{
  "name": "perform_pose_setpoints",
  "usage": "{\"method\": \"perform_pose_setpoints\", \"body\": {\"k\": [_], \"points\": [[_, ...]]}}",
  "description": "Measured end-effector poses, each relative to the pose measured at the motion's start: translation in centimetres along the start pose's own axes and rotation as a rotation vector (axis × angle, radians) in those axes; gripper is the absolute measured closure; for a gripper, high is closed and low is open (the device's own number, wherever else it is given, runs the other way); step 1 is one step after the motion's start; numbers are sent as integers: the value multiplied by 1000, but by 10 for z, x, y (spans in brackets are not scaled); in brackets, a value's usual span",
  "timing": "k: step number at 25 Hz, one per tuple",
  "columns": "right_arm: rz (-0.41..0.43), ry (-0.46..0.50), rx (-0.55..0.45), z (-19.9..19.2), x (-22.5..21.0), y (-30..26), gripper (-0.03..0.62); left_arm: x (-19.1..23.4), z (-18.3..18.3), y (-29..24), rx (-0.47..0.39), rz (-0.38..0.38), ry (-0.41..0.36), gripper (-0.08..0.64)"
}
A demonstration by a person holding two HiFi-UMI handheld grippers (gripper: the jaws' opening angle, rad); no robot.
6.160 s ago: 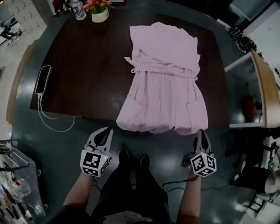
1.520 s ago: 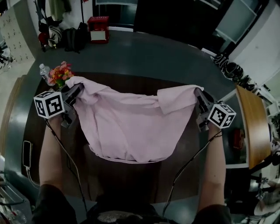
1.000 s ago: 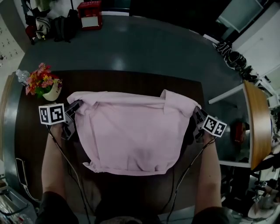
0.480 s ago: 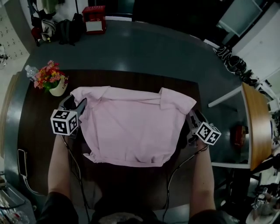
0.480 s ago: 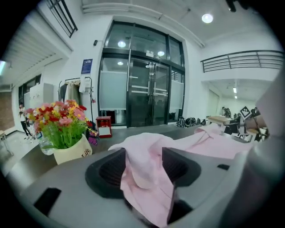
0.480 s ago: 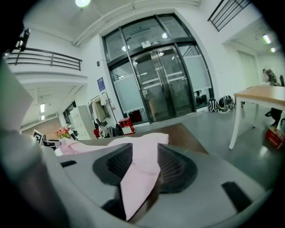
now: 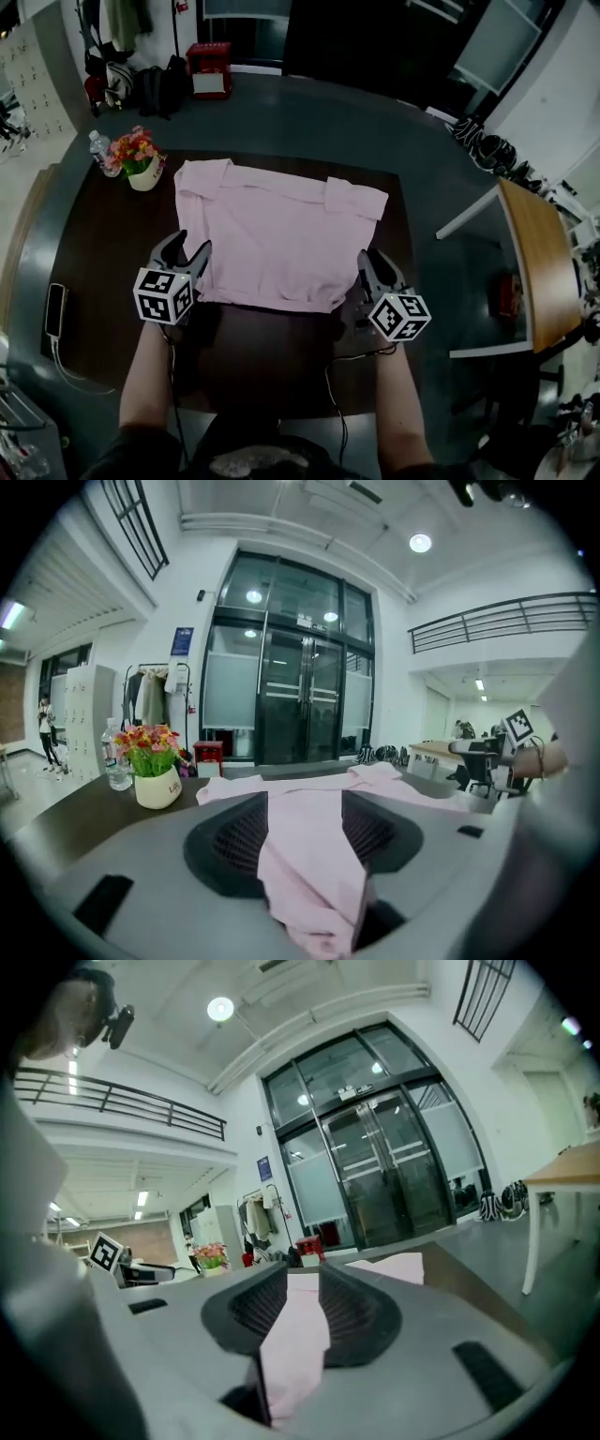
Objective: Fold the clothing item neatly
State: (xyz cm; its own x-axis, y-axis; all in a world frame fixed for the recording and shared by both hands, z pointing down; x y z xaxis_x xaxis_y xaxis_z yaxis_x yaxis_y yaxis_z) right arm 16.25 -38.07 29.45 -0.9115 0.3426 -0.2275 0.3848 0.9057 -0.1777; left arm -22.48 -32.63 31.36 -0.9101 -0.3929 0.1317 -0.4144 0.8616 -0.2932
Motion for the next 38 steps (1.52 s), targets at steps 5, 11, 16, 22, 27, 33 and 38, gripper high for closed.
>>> {"method": "perform_pose_setpoints", "body": {"k": [5,11,16,22,27,33,38], "points": [[61,-46,-40,-3,35,79,516,-96,-1,49,-70,-74,12,310],[81,25,-16,-25,61,168,582,-202,-18,110,-85,-148,16,356],[119,50,-30,-32,86,219,598,-256,-29,144,-108,-158,36,462],[174,69,-48,-39,121,256,598,-286,-40,166,-118,-176,20,530],[206,50,-1,-67,158,281,600,-296,-57,198,-131,-203,51,549],[235,59,46,-101,216,325,600,-299,-83,268,-134,-208,65,549],[244,89,45,-113,250,367,600,-311,-101,326,-147,-214,74,549]]}}
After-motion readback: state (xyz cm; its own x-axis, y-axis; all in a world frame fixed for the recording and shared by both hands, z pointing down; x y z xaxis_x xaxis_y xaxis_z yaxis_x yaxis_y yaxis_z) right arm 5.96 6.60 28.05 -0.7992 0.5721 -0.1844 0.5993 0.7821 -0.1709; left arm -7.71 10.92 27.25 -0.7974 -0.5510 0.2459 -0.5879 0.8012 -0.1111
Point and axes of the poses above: the fingertips, and each gripper's own axes: y backward along the fingers, x to its left, z out of its top, the point moved 4 cm from there along y, backward along the fingers, and after that the axes turned 11 degrees about -z, right-handed, at the moved point
